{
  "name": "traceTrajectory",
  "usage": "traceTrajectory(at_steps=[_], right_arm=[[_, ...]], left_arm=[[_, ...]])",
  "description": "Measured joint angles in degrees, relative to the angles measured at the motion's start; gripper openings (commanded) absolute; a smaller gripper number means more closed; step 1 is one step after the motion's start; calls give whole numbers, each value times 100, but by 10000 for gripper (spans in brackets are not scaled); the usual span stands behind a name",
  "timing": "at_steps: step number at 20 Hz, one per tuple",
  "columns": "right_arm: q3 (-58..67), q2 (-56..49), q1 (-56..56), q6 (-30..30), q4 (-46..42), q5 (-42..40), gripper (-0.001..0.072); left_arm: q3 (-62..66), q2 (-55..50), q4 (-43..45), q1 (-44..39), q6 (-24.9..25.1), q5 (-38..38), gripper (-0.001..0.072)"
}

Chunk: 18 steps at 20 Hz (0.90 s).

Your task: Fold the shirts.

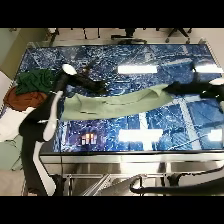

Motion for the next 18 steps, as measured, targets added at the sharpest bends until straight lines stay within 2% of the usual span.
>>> traceTrajectory(at_steps=[6,10,13,18], right_arm=[[658,1036,-59,981,37,887,22],[739,1241,-59,1279,33,1161,23],[756,1209,-59,1351,2,1235,23],[756,874,245,1397,-24,1038,23]], left_arm=[[0,-704,-66,-1532,-186,1692,16],[4,-866,-422,-1982,-258,2518,15],[9,-605,-837,-1840,-149,2437,15],[11,608,-2022,-791,758,1196,15]])
